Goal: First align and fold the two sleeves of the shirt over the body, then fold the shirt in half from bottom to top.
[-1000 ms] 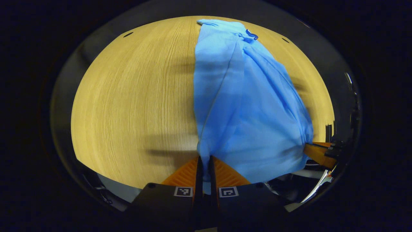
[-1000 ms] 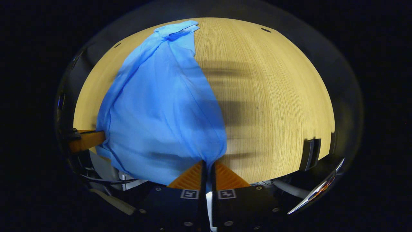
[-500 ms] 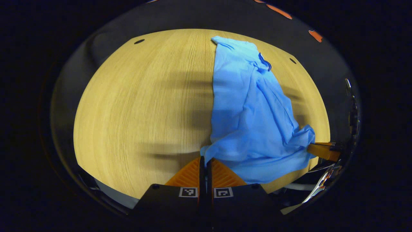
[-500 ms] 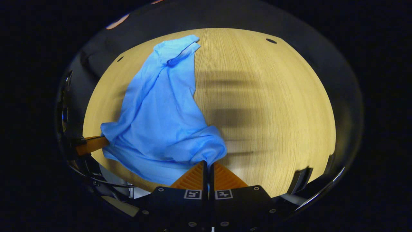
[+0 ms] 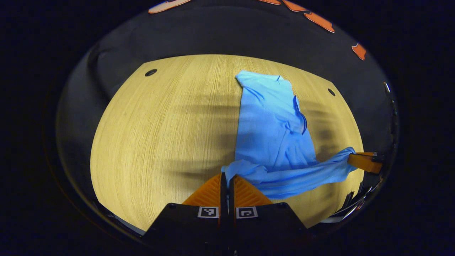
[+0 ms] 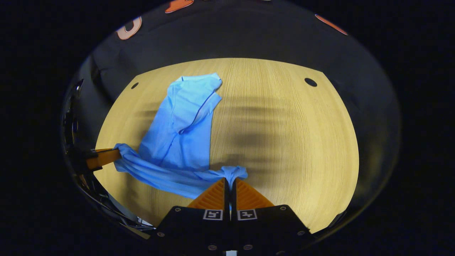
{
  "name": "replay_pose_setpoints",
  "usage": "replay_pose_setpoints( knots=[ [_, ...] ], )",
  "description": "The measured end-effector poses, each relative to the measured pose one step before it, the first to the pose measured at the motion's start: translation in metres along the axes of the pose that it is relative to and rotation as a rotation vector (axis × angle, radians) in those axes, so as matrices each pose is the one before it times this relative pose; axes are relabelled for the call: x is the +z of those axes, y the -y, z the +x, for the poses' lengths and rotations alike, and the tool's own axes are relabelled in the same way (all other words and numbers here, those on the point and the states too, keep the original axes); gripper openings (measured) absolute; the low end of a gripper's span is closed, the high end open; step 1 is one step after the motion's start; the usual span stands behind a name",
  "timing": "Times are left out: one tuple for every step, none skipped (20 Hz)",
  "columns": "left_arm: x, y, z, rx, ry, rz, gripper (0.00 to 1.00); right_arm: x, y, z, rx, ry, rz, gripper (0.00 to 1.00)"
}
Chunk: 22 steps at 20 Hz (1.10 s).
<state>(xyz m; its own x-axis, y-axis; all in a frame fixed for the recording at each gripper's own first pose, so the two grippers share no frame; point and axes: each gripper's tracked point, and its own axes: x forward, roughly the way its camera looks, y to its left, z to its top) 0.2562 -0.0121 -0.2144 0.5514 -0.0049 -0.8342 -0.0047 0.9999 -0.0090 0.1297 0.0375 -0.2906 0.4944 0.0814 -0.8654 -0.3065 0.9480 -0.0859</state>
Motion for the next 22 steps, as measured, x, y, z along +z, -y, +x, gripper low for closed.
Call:
replay_pose_setpoints(
  knots=[
    [0.01782, -0.00115, 0.00280, 0.00001, 0.01474, -0.00807, 0.04, 0.01140, 0.00267, 0.00153, 0.00063, 0.01126, -0.00720, 0.01],
    [0.01825, -0.00142, 0.00324, 0.00013, 0.01455, -0.01235, 0.04, 0.01217, 0.00266, 0.00033, 0.00095, 0.01026, -0.00754, 0.00],
    [0.01795, -0.00119, 0.00325, -0.00014, 0.01311, -0.00950, 0.04, 0.01265, 0.00110, -0.00022, 0.00144, 0.00953, -0.00810, 0.01],
    [0.01789, -0.00218, 0.00344, 0.00407, 0.01315, -0.00193, 0.05, 0.00840, 0.00171, 0.00127, 0.00060, 0.00946, -0.00964, 0.01],
    [0.01776, -0.00256, 0.00339, 0.00400, 0.01240, 0.00306, 0.04, 0.01155, 0.00338, 0.00407, -0.00069, 0.00512, -0.00846, 0.01],
    [0.01677, -0.00347, 0.00340, 0.00641, 0.01003, 0.00491, 0.05, 0.01374, 0.00133, 0.00732, 0.00396, 0.00838, -0.00145, 0.01],
    [0.01607, -0.00414, 0.00333, 0.00556, 0.00839, 0.00397, 0.04, 0.01326, 0.00158, 0.00318, 0.00720, 0.01177, 0.00313, 0.01],
    [0.01559, -0.00465, 0.00380, 0.00493, 0.00711, 0.00036, 0.04, 0.01334, 0.00111, 0.00593, 0.00424, 0.01134, 0.00217, 0.01],
    [0.01523, -0.00481, 0.00402, 0.00356, 0.00488, -0.00120, 0.04, 0.01283, 0.00229, 0.00500, 0.00128, 0.01156, -0.00243, 0.01],
    [0.01528, -0.00556, 0.00444, 0.00631, 0.00329, 0.00123, 0.04, 0.01206, 0.00229, 0.00488, -0.00002, 0.00891, -0.00006, 0.01],
    [0.01578, -0.00688, 0.00462, 0.01200, 0.00612, 0.00447, 0.04, 0.01037, -0.00003, 0.00666, 0.00538, 0.00779, 0.00344, 0.01],
    [0.01531, -0.00690, 0.00490, 0.00943, 0.00405, 0.00731, 0.03, 0.01025, 0.00082, 0.00463, 0.00183, 0.01058, 0.00549, 0.01],
    [0.01521, -0.00677, 0.00476, 0.00461, 0.00376, 0.00698, 0.04, 0.00986, 0.00120, 0.00868, 0.00106, 0.01051, 0.00166, 0.01],
    [-0.00372, 0.01999, 0.00708, 0.00763, 0.00449, 0.00608, 0.04, 0.00579, 0.00120, 0.00664, 0.00610, 0.00133, 0.00507, 0.00],
    [0.00799, -0.00767, 0.00905, 0.00617, 0.00218, 0.00895, 0.04, 0.00464, -0.00049, 0.00726, 0.00888, 0.00004, 0.01372, 0.00],
    [0.01175, -0.00651, 0.00420, 0.00763, 0.00117, 0.01041, 0.04, 0.00476, 0.00040, 0.00763, 0.00504, 0.00000, 0.01069, 0.00],
    [0.00689, -0.00156, 0.00724, 0.01048, 0.00208, 0.00845, 0.05, 0.00481, 0.00146, 0.00594, 0.00582, 0.01063, -0.00116, 0.01],
    [0.00633, -0.00326, 0.00462, 0.01557, -0.00032, 0.00694, 0.04, 0.00706, 0.00137, 0.00674, -0.00132, 0.01841, 0.00116, 0.01],
    [0.00456, -0.00206, 0.00708, 0.00751, -0.00262, 0.00768, 0.04, 0.00151, 0.00068, 0.00953, -0.00413, 0.00530, 0.00638, 0.00],
    [0.00236, 0.00043, 0.00629, 0.00288, -0.00252, 0.00995, 0.04, -0.00009, 0.00142, 0.00701, -0.00575, -0.00550, 0.00931, 0.00],
    [0.00225, 0.00058, 0.00663, 0.00591, -0.00179, 0.00870, 0.04, -0.00082, 0.00014, 0.00604, -0.00401, -0.00748, 0.01577, 0.02],
    [0.00212, 0.00225, 0.00630, 0.00188, 0.00462, 0.00870, 0.04, -0.00105, 0.00160, 0.00517, -0.00880, -0.00838, 0.01473, 0.02]
  ],
)
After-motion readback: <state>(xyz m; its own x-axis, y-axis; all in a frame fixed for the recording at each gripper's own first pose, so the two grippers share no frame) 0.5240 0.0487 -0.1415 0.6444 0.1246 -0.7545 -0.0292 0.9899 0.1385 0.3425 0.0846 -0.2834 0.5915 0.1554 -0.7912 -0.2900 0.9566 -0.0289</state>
